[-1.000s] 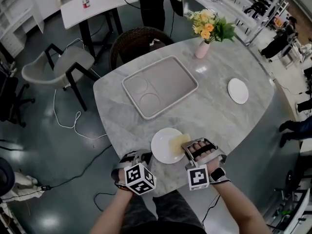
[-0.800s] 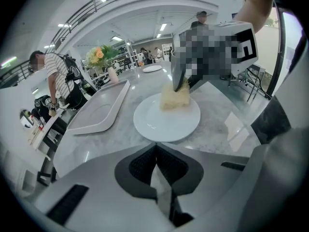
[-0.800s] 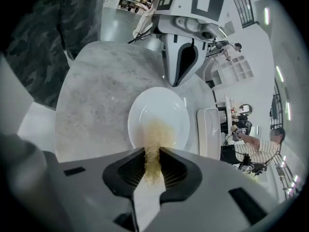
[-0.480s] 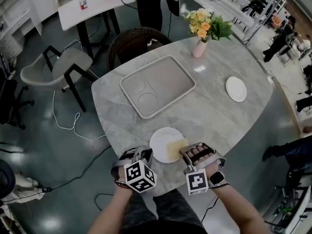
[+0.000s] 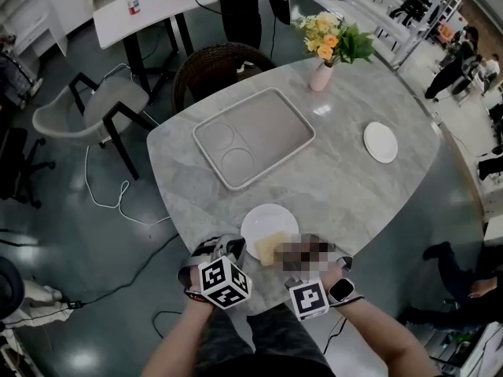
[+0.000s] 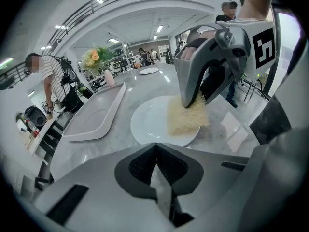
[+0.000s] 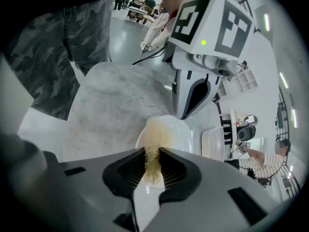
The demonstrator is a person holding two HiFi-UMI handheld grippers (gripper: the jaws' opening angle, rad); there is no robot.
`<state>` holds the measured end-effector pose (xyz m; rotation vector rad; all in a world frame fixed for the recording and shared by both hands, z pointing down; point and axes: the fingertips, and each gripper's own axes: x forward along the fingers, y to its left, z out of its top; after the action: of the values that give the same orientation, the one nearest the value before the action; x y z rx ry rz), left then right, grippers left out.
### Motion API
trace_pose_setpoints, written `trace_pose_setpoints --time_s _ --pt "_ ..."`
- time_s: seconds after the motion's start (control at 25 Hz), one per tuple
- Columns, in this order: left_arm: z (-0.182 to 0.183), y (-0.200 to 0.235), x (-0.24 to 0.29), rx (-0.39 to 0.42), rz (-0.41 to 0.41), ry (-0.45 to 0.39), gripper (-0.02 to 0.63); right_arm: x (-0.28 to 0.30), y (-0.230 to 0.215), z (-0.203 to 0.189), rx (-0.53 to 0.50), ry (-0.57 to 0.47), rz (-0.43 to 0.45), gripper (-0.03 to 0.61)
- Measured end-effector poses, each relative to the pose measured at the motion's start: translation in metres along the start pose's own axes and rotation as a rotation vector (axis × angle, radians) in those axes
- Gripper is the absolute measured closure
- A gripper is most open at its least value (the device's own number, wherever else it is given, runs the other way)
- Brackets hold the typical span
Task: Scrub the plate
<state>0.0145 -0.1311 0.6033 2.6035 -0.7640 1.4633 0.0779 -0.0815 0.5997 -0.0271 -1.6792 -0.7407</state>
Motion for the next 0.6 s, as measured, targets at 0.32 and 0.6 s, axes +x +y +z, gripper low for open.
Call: trace_pose_setpoints --time_s 0.32,0.6 --pt "0.000 0.000 0.000 -0.007 0.005 0.001 0.603 0.018 -0.042 0.020 -0.167 -0.068 -0.115 0.503" --pt "0.001 0.001 0.001 -0.013 0.011 0.004 0.603 0.033 -0.088 -0.009 -0.321 0.030 -0.191 0.503"
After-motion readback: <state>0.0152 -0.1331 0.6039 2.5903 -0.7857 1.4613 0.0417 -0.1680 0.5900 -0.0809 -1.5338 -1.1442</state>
